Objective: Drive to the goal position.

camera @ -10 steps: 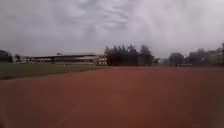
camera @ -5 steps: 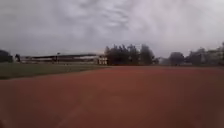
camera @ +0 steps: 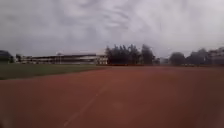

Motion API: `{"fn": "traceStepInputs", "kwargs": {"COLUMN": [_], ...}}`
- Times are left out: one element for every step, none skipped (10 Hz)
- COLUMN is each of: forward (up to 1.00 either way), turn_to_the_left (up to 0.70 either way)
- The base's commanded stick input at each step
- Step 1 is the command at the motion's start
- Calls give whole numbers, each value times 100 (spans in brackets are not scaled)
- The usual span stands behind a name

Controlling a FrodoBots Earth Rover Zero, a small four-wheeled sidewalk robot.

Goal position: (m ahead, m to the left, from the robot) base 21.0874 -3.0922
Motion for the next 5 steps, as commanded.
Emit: {"fn": "traceStepInputs", "kwargs": {"forward": [50,50,50,50,50], "turn_to_the_left": [0,-22,-35,-47,0]}}
